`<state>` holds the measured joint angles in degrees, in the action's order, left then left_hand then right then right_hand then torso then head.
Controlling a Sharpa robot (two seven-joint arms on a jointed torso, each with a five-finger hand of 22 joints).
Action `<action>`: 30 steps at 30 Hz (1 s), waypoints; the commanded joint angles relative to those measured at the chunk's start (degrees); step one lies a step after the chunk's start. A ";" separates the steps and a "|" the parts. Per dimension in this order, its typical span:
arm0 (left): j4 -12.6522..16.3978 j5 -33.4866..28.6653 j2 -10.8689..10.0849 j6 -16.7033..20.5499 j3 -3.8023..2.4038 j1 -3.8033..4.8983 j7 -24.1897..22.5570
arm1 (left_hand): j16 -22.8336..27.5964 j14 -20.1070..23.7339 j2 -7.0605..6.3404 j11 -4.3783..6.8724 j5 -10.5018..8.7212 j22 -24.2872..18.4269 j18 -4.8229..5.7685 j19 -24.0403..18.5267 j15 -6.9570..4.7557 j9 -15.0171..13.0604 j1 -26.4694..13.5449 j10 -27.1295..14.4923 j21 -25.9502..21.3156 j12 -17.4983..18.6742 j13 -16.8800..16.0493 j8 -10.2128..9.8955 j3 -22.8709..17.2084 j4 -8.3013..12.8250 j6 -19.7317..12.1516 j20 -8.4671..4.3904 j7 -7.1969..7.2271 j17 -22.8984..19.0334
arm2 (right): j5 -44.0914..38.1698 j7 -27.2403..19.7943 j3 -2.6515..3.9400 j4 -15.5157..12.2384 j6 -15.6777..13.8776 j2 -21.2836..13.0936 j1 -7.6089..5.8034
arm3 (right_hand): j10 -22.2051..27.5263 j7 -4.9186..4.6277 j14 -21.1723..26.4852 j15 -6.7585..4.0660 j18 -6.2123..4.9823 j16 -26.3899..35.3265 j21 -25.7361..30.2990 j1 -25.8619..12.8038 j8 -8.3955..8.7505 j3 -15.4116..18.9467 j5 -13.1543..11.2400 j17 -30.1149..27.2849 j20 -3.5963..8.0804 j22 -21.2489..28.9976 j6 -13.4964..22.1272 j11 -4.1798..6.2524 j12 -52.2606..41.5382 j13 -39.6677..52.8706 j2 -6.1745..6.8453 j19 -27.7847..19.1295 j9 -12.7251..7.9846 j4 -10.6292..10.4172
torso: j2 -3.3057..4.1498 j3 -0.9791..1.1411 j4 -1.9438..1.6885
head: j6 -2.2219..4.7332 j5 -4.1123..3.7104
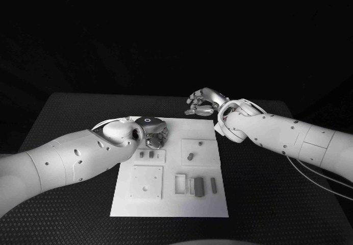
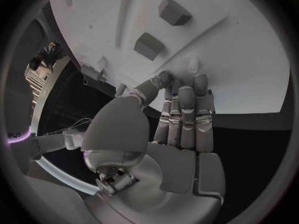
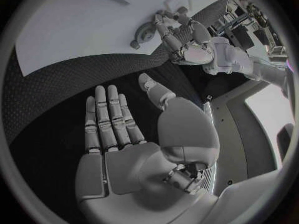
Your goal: Assemble the parts on the task board
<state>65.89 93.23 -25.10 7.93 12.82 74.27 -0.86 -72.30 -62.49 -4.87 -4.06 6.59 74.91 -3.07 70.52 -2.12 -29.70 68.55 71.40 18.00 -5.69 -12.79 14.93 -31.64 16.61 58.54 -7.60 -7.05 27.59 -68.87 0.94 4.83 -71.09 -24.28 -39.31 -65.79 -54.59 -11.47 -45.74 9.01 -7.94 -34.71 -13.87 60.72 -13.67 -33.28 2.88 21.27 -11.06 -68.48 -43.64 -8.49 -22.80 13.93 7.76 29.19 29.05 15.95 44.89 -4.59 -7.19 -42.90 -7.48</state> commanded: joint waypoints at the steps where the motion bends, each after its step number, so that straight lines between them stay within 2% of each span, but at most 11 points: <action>1: -0.16 0.92 -0.08 -1.69 0.62 -0.90 0.18 | -0.46 -0.61 0.65 0.07 -0.26 1.36 -1.62 0.49 -0.28 -0.01 0.35 0.72 0.30 0.16 -0.02 0.34 -0.48 0.04 0.66 -0.22 0.01 -0.08 | 0.06 -0.45 0.03 -0.09 0.43 -0.03 0.02 | -0.34 -1.23 -0.26 -0.01 0.40 0.35 0.36 -0.30 -0.33 0.32 -0.05 0.10 -0.11 -0.07 0.42 0.00 0.30 -0.07 -0.21 0.45 -0.06 0.10 | -0.03 0.03 -0.02 | 0.00 0.01; 7: -0.19 0.15 -0.29 0.54 0.61 -0.99 -0.89 | -0.89 -1.77 1.57 0.58 -0.23 1.33 -1.66 1.53 -0.80 -0.10 0.51 1.86 0.87 0.02 -0.23 0.90 -1.24 0.00 1.67 -0.66 0.36 -0.18 | 0.08 -0.47 0.03 -0.08 0.42 0.01 0.02 | -0.37 -1.23 -0.28 -0.01 0.40 0.40 0.39 -0.31 -0.34 0.34 -0.05 0.12 -0.11 -0.09 0.42 0.00 0.32 -0.12 -0.21 0.46 -0.07 0.10 | -0.06 0.01 -0.02 | 0.13 0.13; 17: 0.20 -3.26 -1.24 4.06 0.56 -1.27 -3.47 | -1.03 -3.33 1.75 1.19 -0.23 1.27 -1.63 2.83 -1.42 -0.39 0.27 3.24 1.43 0.01 -0.47 1.55 -1.80 0.05 2.75 -1.27 0.83 -0.50 | 0.11 -0.49 0.03 0.02 0.40 0.09 0.02 | -0.41 -1.24 -0.31 -0.01 0.39 0.50 0.46 -0.37 -0.35 0.37 -0.05 0.17 -0.12 -0.11 0.43 0.00 0.36 -0.21 -0.21 0.49 -0.10 0.07 | -0.07 -0.01 -0.02 | 0.29 0.38; 27: 1.02 -4.65 -2.43 5.88 0.51 -1.31 -5.15 | -1.06 -3.88 1.68 1.39 -0.04 1.26 -1.60 3.30 -1.62 -0.47 0.23 3.76 1.61 0.07 -0.55 1.74 -2.09 0.07 3.10 -1.50 1.01 -0.63 | 0.12 -0.49 0.03 -0.03 0.37 0.07 0.02 | -0.45 -1.23 -0.31 0.00 0.39 0.61 0.54 -0.39 -0.37 0.39 -0.05 0.21 -0.12 -0.14 0.44 0.00 0.39 -0.31 -0.22 0.49 -0.12 0.07 | -0.15 -0.02 -0.14 | 0.53 0.51; 30: 1.19 -4.93 -2.55 6.94 0.50 -1.34 -5.78 | -1.05 -3.93 1.69 1.41 0.00 1.26 -1.60 3.35 -1.64 -0.47 0.25 3.79 1.63 0.09 -0.56 1.74 -2.14 0.07 3.11 -1.53 1.02 -0.65 | 0.13 -0.52 0.03 0.09 0.44 0.15 0.02 | -0.47 -1.23 -0.31 0.00 0.39 0.65 0.56 -0.39 -0.38 0.39 -0.05 0.22 -0.12 -0.15 0.44 0.01 0.41 -0.34 -0.23 0.49 -0.12 0.07 | -0.12 -0.08 -0.14 | 0.65 0.51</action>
<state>66.80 89.52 -27.72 13.42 13.28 73.07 -4.69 -73.20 -66.04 -3.52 -2.56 6.37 75.07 -2.12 73.55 -3.78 -30.16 68.82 74.75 19.36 -5.37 -13.28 16.47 -33.44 16.66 61.12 -9.19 -5.72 26.99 -68.69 0.93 4.83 -71.05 -24.28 -39.25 -65.79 -54.58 -11.26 -45.73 9.01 -7.94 -34.28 -13.65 60.72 -13.66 -33.29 2.88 21.42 -11.26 -68.56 -43.44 -8.49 -22.57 13.65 7.76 29.39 29.00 15.96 44.76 -4.63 -7.31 -42.34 -6.99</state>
